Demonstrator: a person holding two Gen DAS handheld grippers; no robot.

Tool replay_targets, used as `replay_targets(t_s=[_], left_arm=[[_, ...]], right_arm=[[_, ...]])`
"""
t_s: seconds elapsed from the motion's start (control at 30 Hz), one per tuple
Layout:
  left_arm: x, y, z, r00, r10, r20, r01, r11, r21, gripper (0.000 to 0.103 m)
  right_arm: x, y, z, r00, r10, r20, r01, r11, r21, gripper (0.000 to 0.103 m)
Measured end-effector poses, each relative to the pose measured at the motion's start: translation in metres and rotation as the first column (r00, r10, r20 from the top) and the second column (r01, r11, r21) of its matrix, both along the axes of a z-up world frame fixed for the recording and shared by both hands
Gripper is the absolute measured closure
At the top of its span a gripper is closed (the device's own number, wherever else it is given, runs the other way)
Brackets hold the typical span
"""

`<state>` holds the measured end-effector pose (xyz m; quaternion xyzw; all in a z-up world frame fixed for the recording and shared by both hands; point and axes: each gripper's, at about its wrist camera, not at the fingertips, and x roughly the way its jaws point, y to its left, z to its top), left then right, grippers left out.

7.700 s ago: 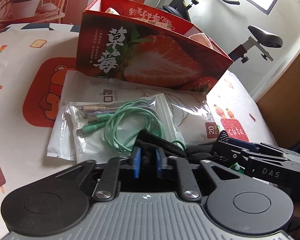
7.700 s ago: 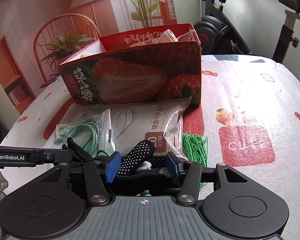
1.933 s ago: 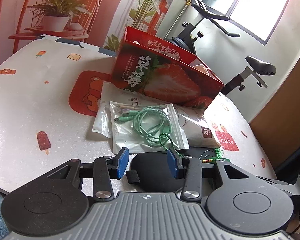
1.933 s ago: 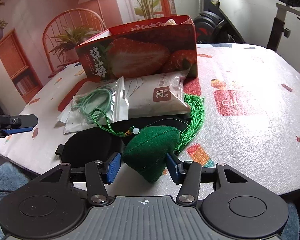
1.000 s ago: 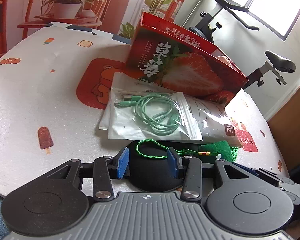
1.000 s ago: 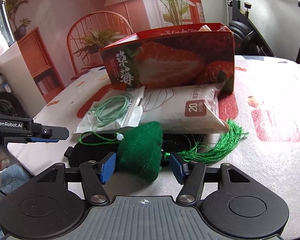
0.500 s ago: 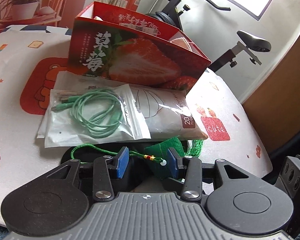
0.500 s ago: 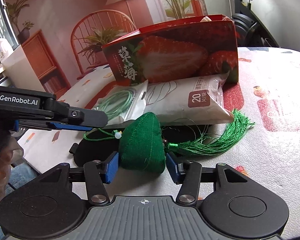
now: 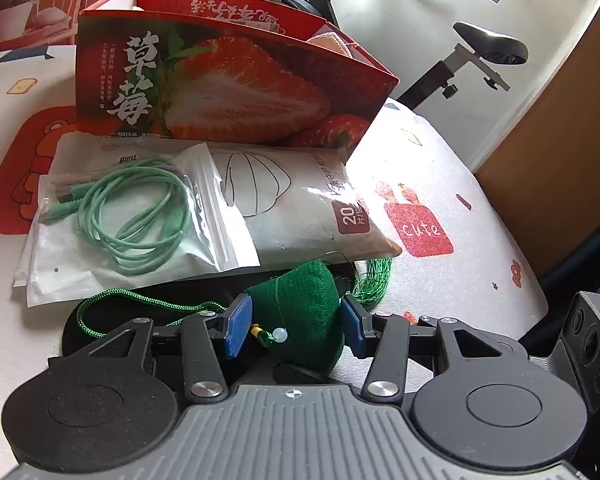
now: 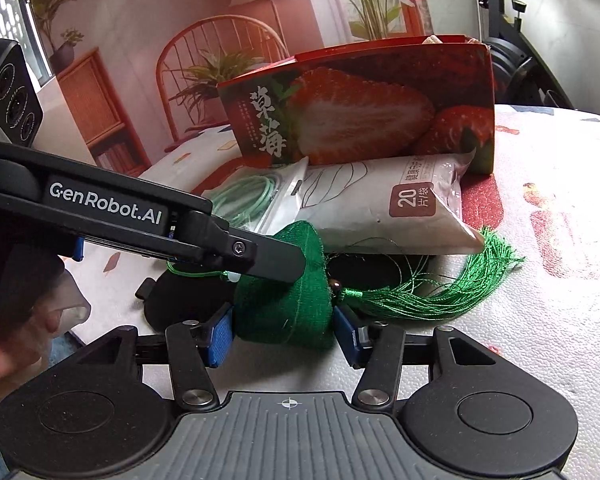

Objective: Organize soft objects
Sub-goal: 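Close both grippers on the green felt pouch, then lift the green pouch with both grippers over the red box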

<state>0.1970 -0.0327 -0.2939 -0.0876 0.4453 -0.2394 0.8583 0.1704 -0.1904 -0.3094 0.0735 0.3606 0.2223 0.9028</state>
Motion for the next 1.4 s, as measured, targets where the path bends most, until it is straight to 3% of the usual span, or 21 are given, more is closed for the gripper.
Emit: replay_targets(t_s=[0.37,0.77,1.03,1.23,1.4], left_arm=[[-0.006,0.006,-0.003,1.0,0.008,0.01,-0.007,0.999,-0.037,0.053],[-0.027,0.024,0.026,0.995,0.033,0.092,-0.022,0.994,-0.109,0.054],[-0.037,0.036,0.063,0.982,0.036,0.185,-0.008,0.988,-0.153,0.054],[-0.036,0.045,0.095,0.968,0.073,0.242,-0.017,0.974,-0.226,0.054],[-0.031,0.047,0.118,0.948,0.097,0.302,-0.023,0.971,-0.239,0.054]], right_arm=[[0.001,0.004,0.002,1.0,0.006,0.01,-0.006,1.0,-0.022,0.056],[-0.015,0.012,0.03,0.992,0.029,0.126,-0.022,0.998,-0.059,0.056],[-0.018,0.02,0.069,0.978,0.052,0.204,-0.038,0.997,-0.074,0.056],[-0.011,0.028,0.109,0.957,0.08,0.279,-0.053,0.993,-0.103,0.056],[0.004,0.037,0.138,0.934,0.117,0.337,-0.07,0.986,-0.15,0.056]])
